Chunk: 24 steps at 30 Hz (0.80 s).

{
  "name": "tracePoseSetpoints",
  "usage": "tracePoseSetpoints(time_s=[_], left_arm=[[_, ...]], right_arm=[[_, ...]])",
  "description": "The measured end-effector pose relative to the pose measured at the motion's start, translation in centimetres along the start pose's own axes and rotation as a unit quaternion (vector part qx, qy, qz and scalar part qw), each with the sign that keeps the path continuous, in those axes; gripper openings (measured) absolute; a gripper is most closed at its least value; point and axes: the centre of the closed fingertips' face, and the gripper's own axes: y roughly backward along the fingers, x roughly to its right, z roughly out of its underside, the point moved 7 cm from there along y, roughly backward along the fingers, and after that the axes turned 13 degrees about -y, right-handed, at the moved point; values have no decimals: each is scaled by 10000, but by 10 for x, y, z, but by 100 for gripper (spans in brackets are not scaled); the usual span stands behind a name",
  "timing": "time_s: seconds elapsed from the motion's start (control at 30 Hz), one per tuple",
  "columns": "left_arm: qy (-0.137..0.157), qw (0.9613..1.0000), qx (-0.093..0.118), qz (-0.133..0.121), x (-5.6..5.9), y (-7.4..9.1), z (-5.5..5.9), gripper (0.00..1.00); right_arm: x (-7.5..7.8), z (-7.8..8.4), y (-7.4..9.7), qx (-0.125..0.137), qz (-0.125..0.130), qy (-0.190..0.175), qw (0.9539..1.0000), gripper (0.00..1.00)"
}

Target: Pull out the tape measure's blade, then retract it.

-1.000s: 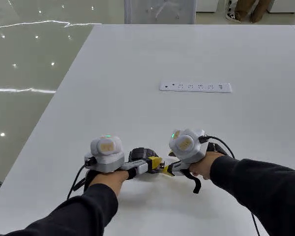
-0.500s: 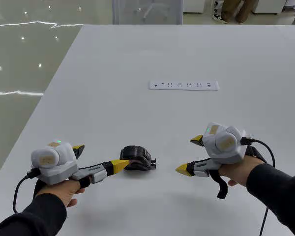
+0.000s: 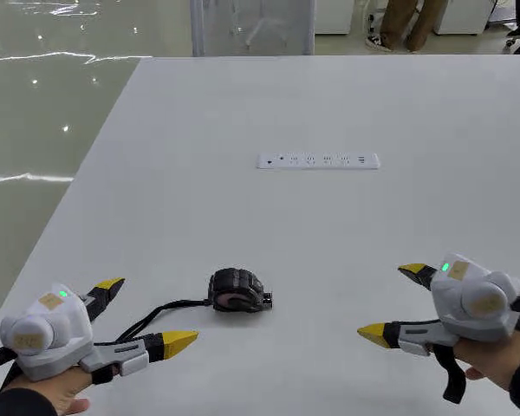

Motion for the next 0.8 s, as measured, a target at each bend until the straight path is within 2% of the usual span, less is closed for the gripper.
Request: tracePoseSetpoints(time_s=[0.1, 0.2, 0.23, 0.33, 0.4, 0.47, 0.53, 0.57, 0.7, 0.8], left_arm=[[1, 9999, -164, -43, -3, 10, 0, 100], [-114, 9995, -259, -129, -8, 20, 2, 100], [-159, 9993, -276, -178, -8, 25, 2, 100], [-115, 9988, -397, -255, -9, 33, 5, 100], [55, 9987, -501, -119, -5, 37, 9, 100], [-46, 9980, -621, -145, -5, 42, 13, 100], [-33, 9980, -613, -176, -5, 48, 14, 100], [-21, 9983, -526, -231, -6, 51, 13, 100], [-211, 9977, -607, -195, -8, 57, 16, 100], [-151, 9973, -712, -124, -9, 62, 19, 100]], right_arm=[[4, 8, 13, 115, 51, 34, 9999, 81], [8, 21, 25, 27, 115, 29, 9999, 81], [9, 26, 30, 19, 146, -75, 9999, 83], [10, 38, 43, -13, 283, -126, 9995, 86], [9, 44, 50, -59, 320, -207, 9993, 87], [8, 51, 60, -54, 419, -276, 9987, 89], [7, 55, 70, 14, 440, -455, 9980, 92], [8, 58, 75, 44, 467, -502, 9976, 93], [14, 64, 90, 128, 581, -684, 9959, 98], [18, 70, 101, 184, 592, -758, 9952, 100]])
